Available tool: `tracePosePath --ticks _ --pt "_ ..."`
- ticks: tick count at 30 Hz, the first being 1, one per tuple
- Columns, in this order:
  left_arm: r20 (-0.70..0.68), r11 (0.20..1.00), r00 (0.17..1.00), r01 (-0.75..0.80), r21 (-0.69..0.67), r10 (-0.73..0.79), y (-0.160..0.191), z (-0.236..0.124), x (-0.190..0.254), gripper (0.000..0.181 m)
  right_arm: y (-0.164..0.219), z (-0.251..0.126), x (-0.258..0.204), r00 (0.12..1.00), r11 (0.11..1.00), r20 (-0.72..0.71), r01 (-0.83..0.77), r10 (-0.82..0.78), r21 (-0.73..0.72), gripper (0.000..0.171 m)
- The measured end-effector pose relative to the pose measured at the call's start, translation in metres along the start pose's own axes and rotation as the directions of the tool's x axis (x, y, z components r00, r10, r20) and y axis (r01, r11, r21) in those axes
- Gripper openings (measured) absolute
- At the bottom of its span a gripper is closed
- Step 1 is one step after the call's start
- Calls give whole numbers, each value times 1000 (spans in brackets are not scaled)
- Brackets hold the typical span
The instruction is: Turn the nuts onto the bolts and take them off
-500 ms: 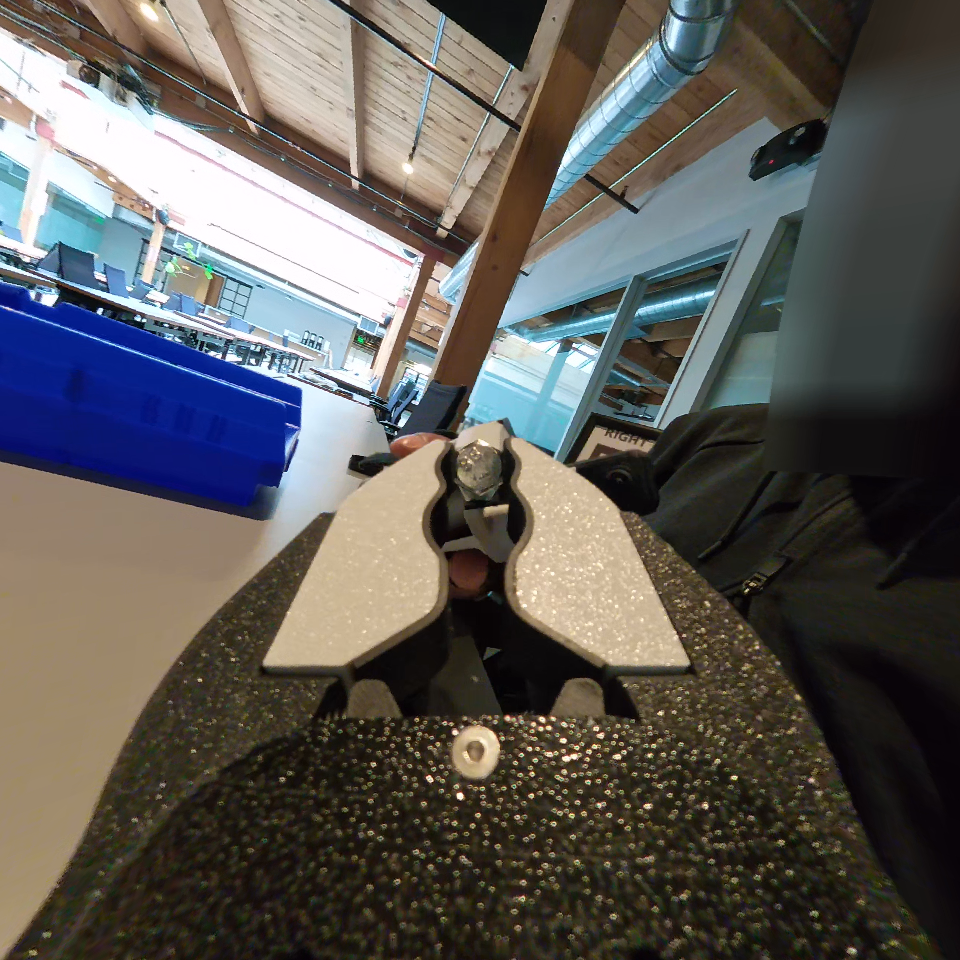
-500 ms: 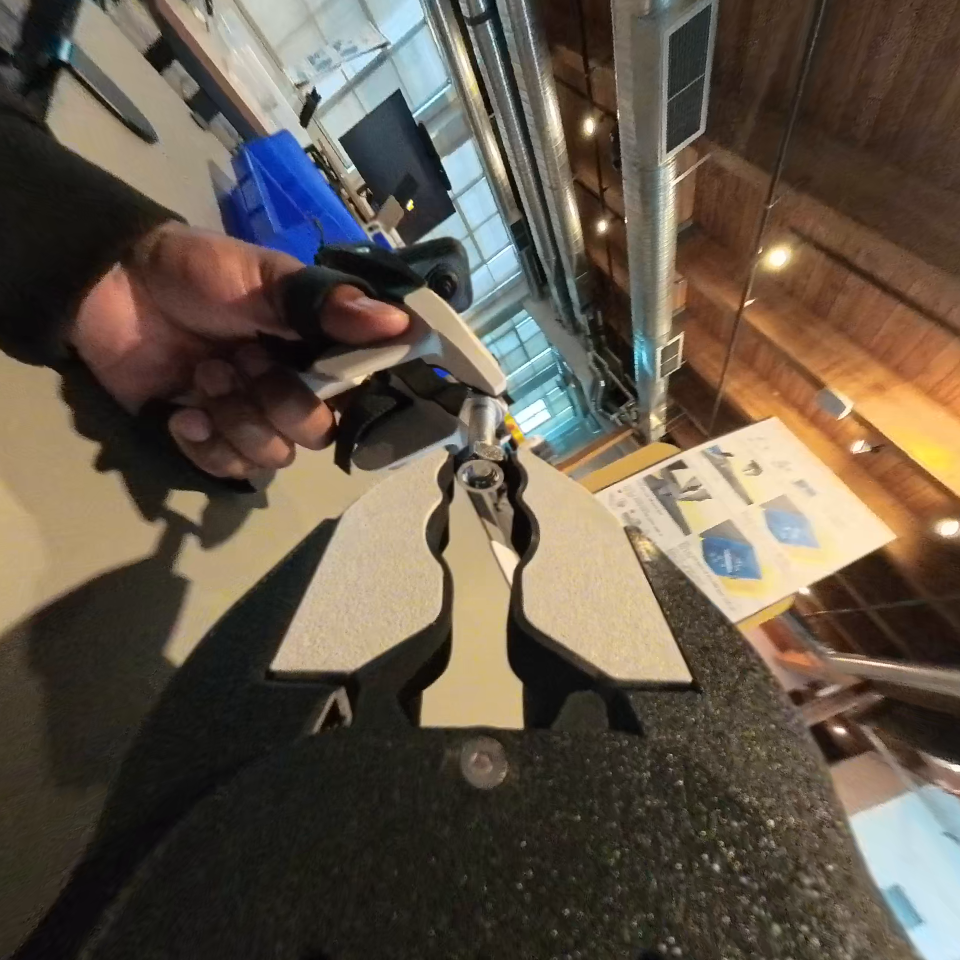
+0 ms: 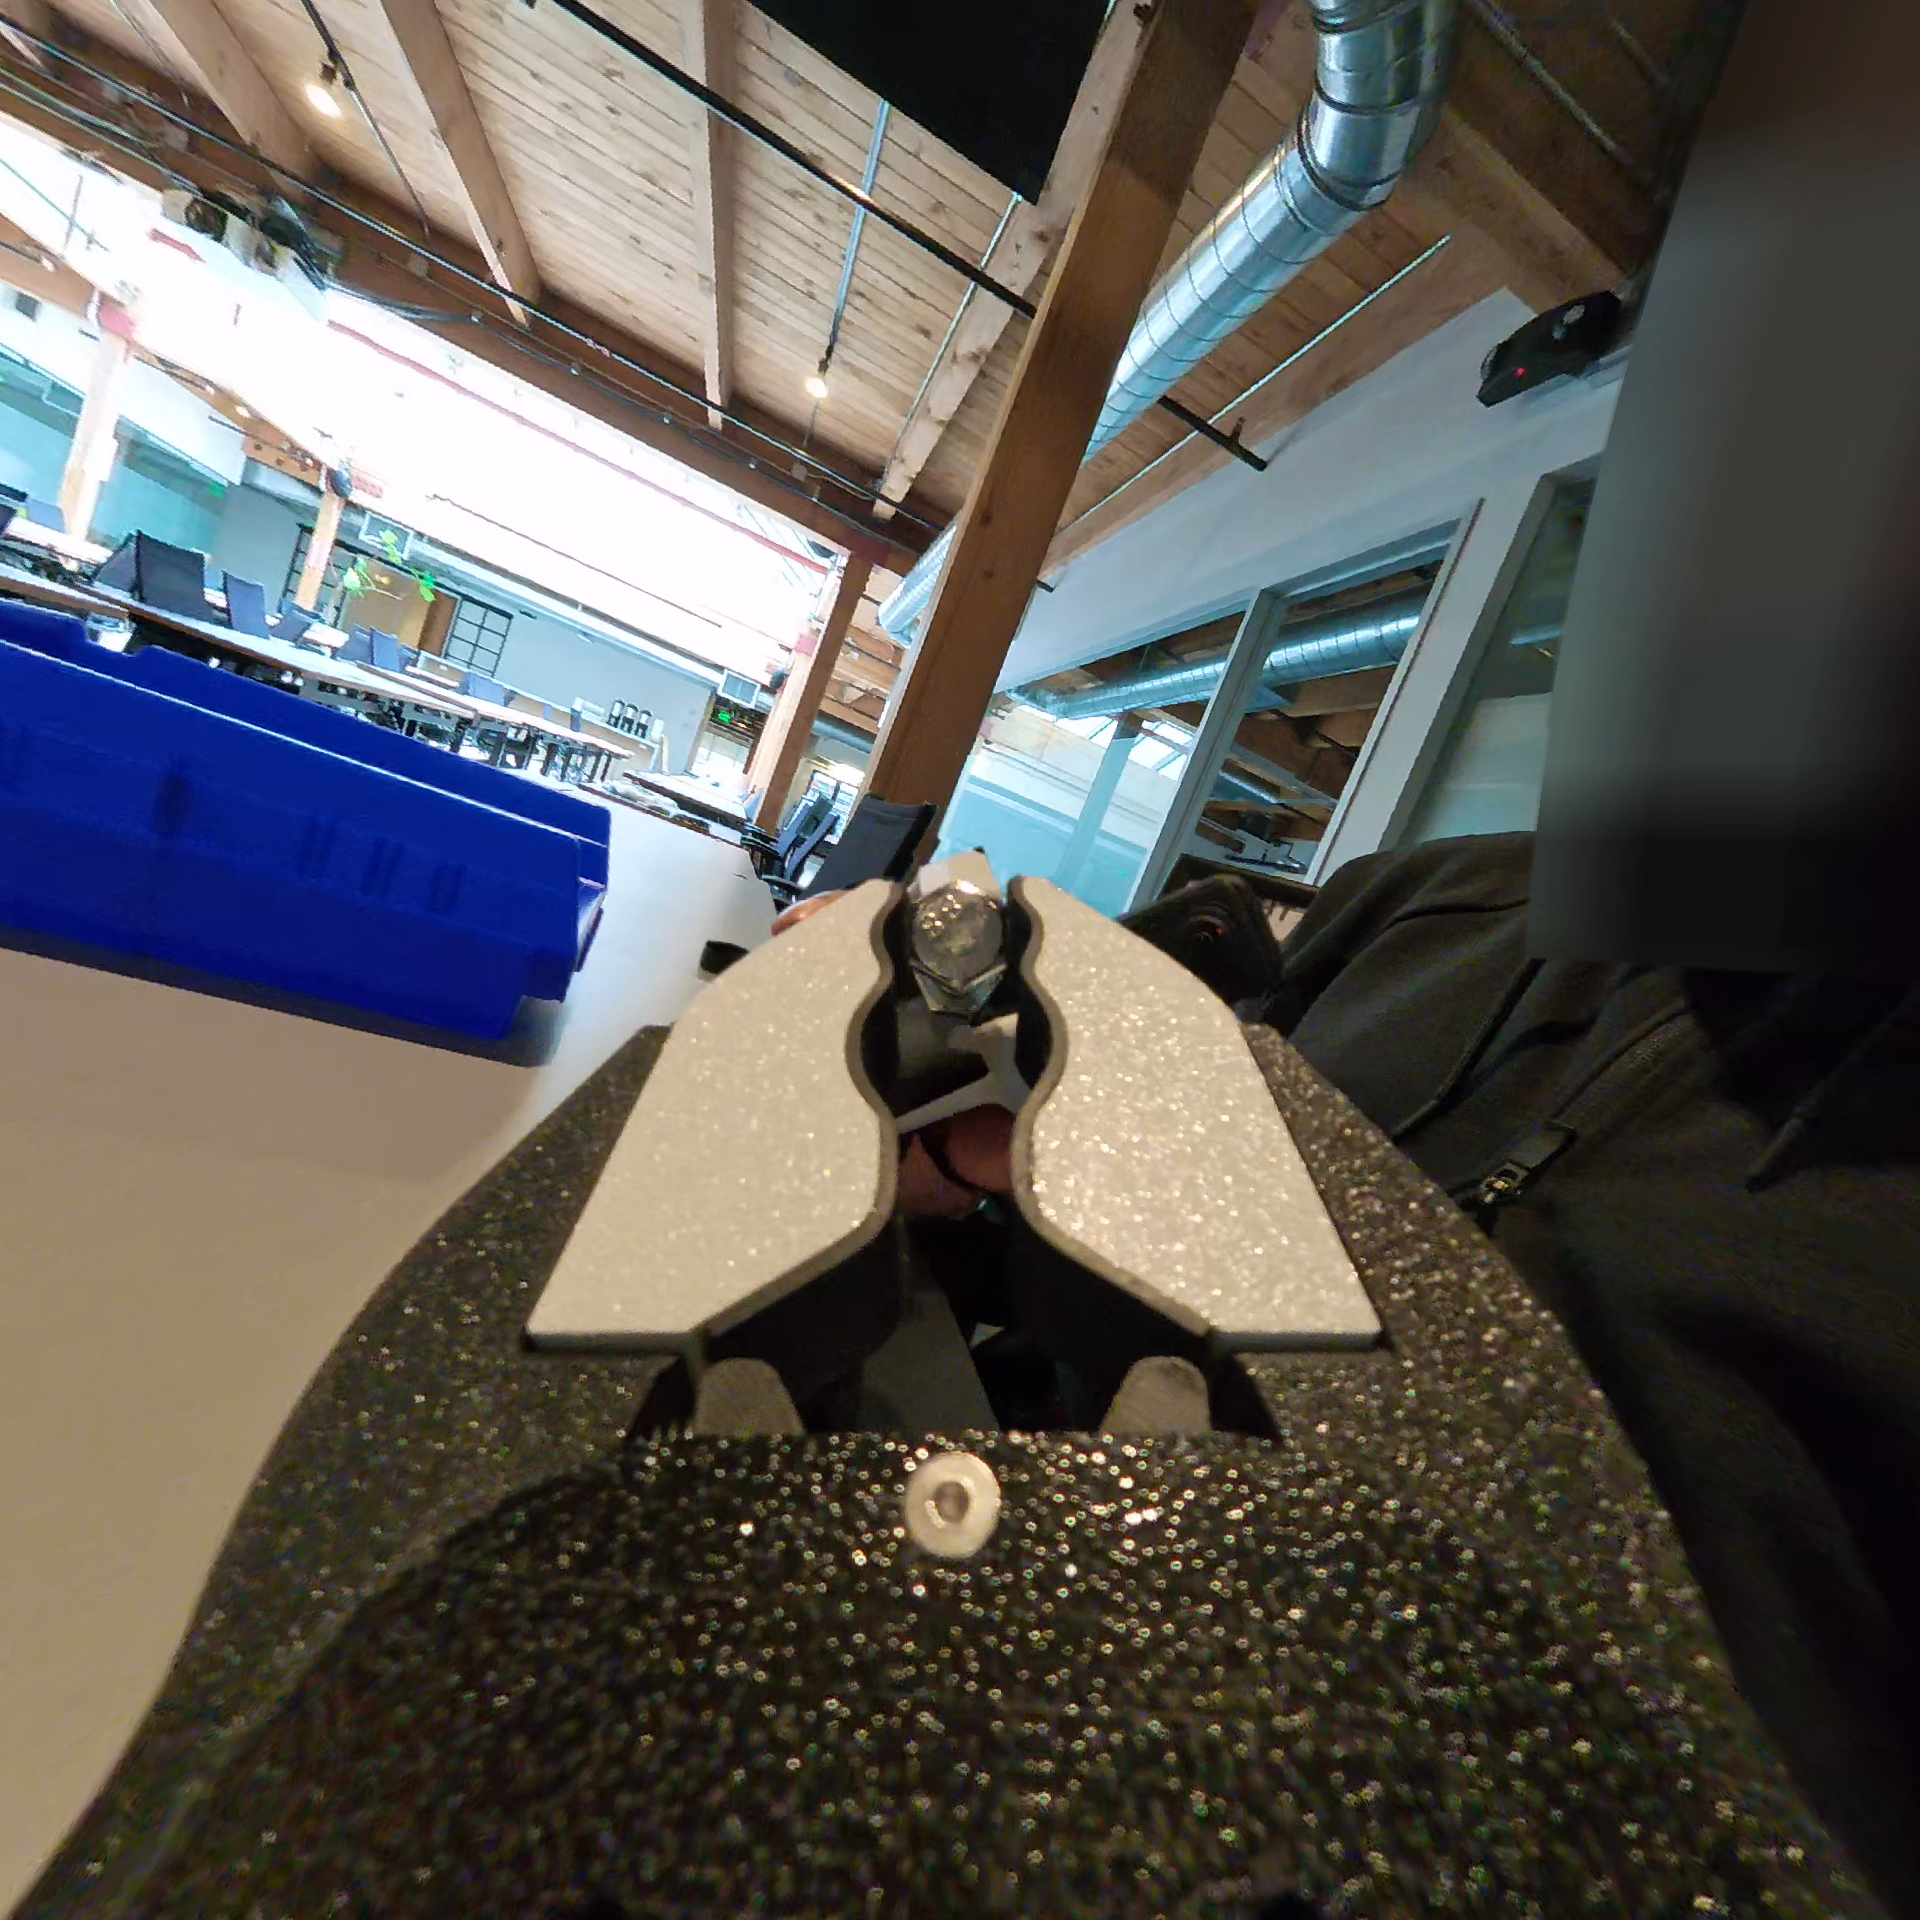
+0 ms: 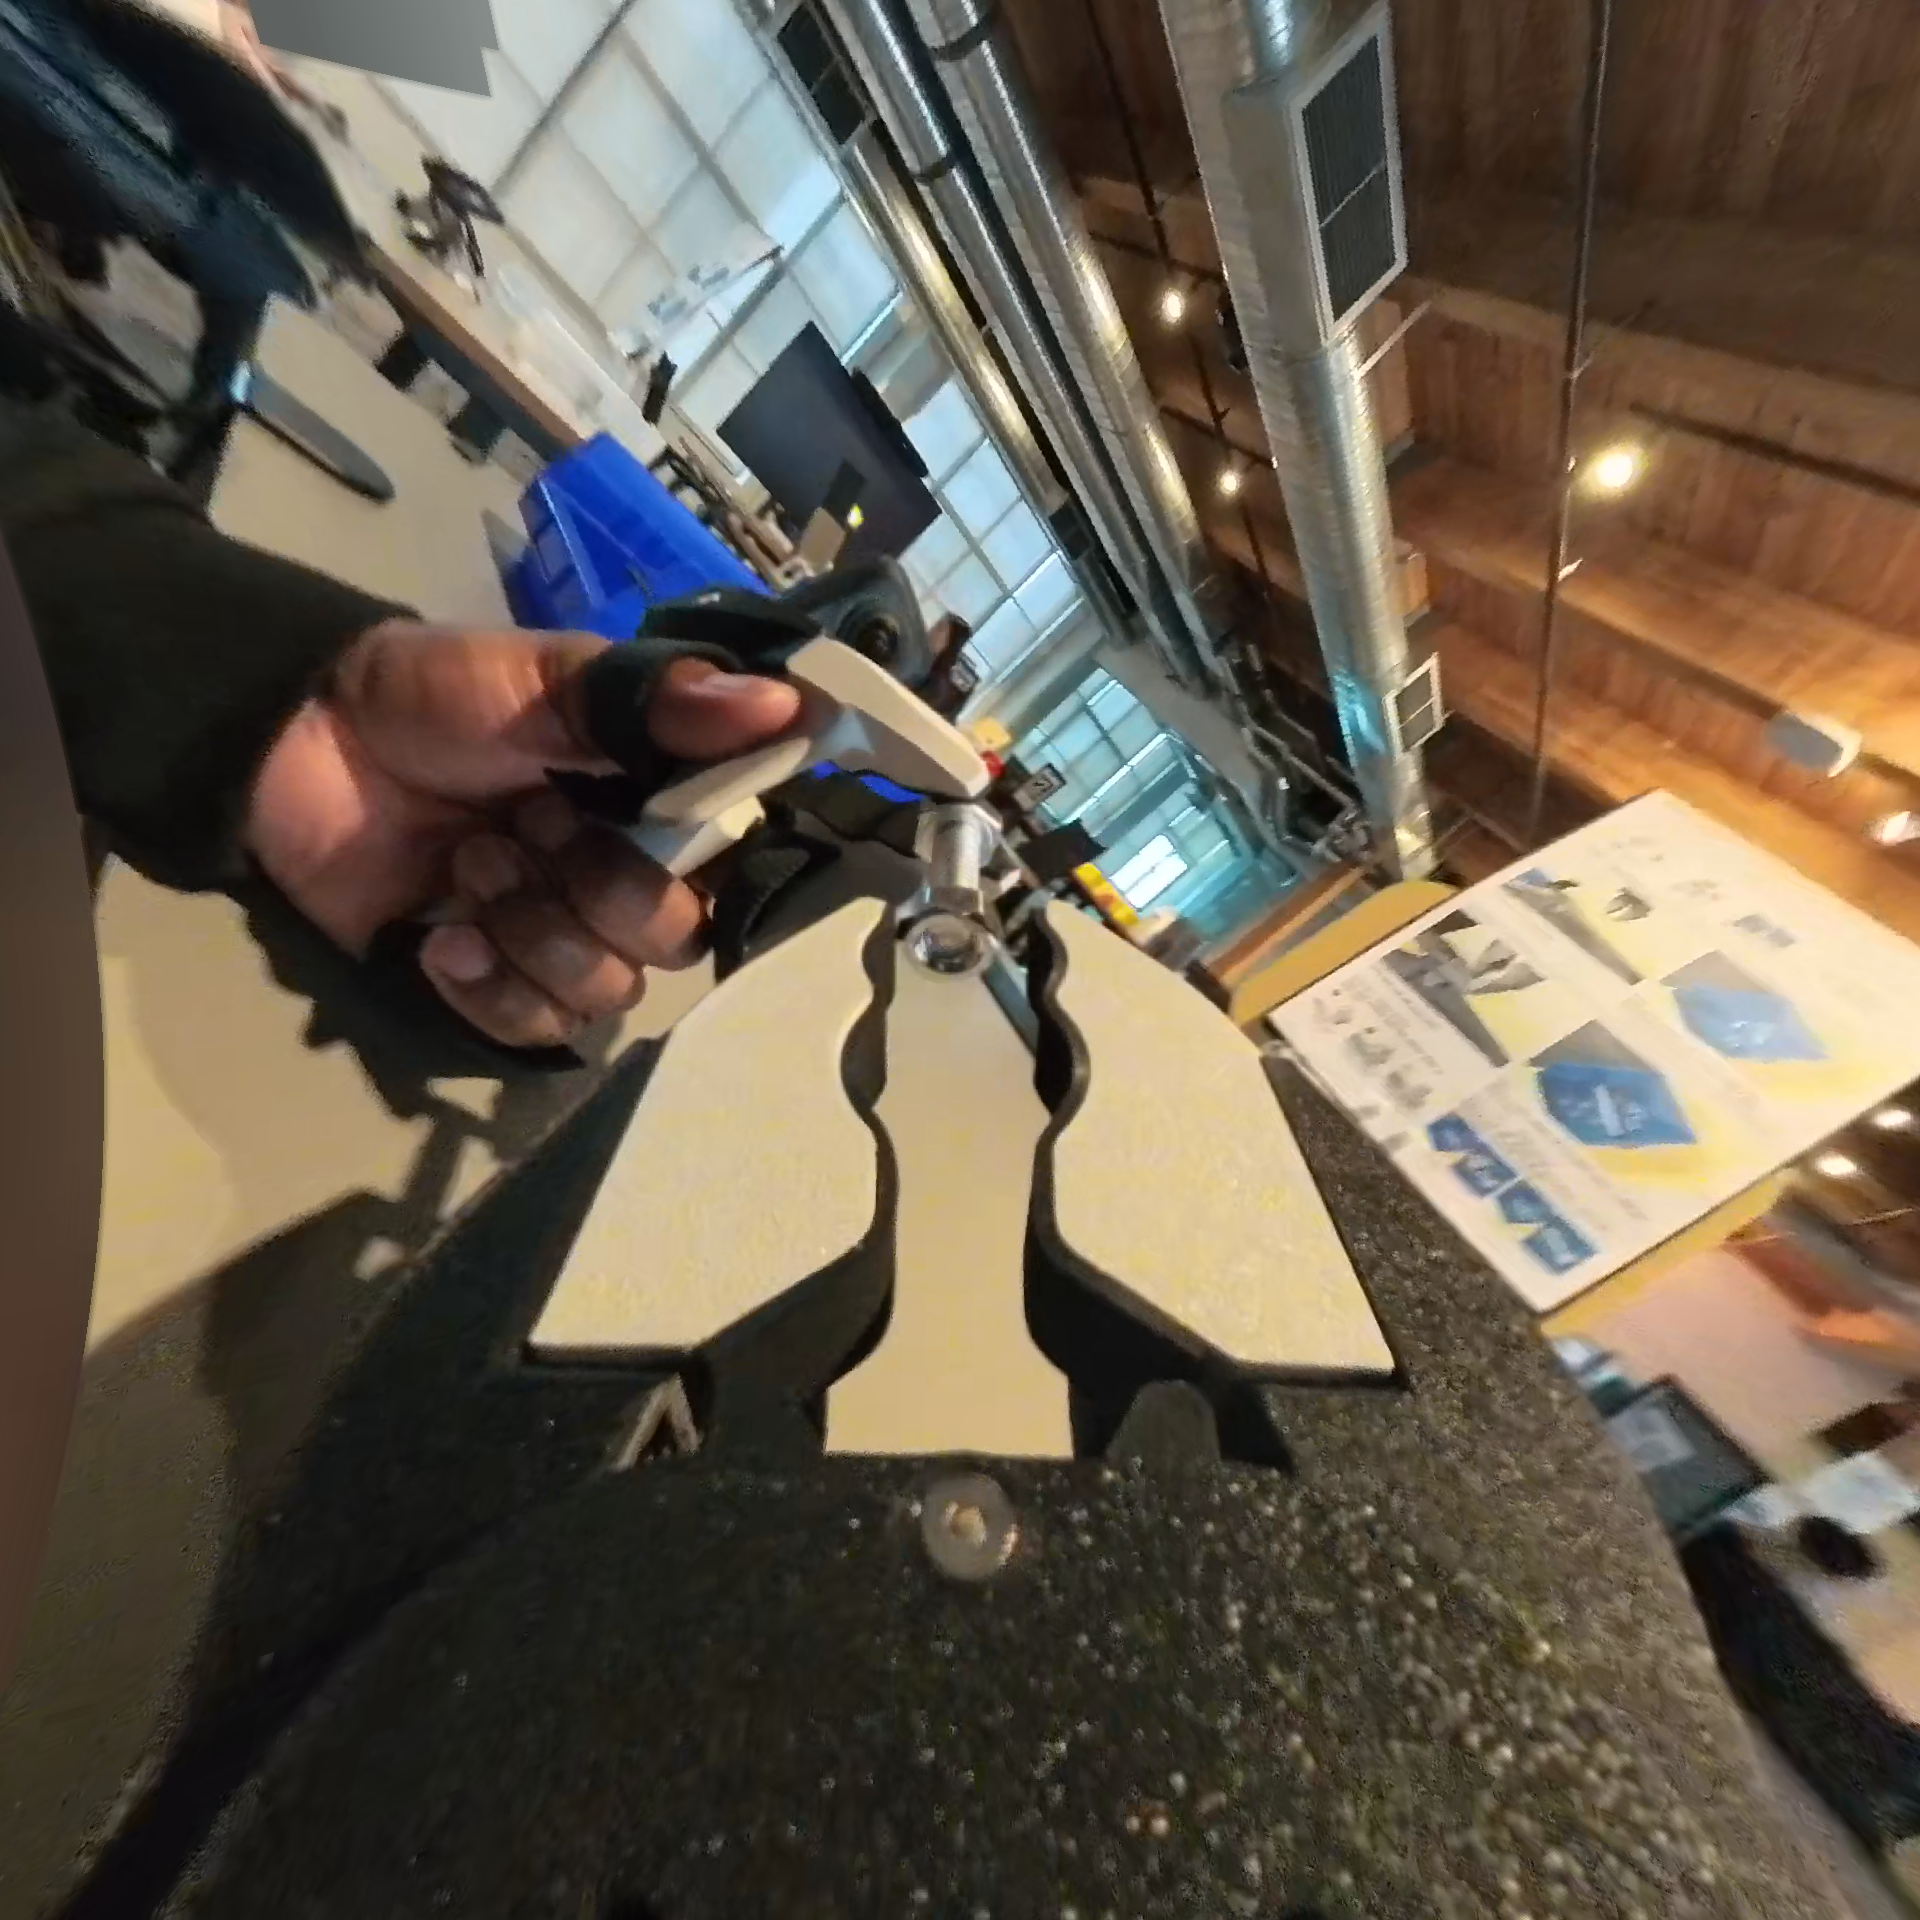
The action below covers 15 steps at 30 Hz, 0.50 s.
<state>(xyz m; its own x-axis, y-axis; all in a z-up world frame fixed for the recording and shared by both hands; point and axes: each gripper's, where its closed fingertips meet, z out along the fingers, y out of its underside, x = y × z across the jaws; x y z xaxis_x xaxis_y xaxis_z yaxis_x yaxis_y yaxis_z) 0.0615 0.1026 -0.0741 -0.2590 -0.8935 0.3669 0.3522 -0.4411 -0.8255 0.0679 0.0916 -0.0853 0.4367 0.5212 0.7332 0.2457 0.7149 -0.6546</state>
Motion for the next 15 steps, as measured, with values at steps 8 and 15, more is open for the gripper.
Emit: tracePosePath --ticks 8,15 --pt "43 997 996 -73 -12 74 1 2 0 17 5 0 4 882 892 158 -452 444 22 30" --pt "58 994 992 -110 1 110 -3 1 1 17 5 1 0 716 751 288 -660 636 -18 31"
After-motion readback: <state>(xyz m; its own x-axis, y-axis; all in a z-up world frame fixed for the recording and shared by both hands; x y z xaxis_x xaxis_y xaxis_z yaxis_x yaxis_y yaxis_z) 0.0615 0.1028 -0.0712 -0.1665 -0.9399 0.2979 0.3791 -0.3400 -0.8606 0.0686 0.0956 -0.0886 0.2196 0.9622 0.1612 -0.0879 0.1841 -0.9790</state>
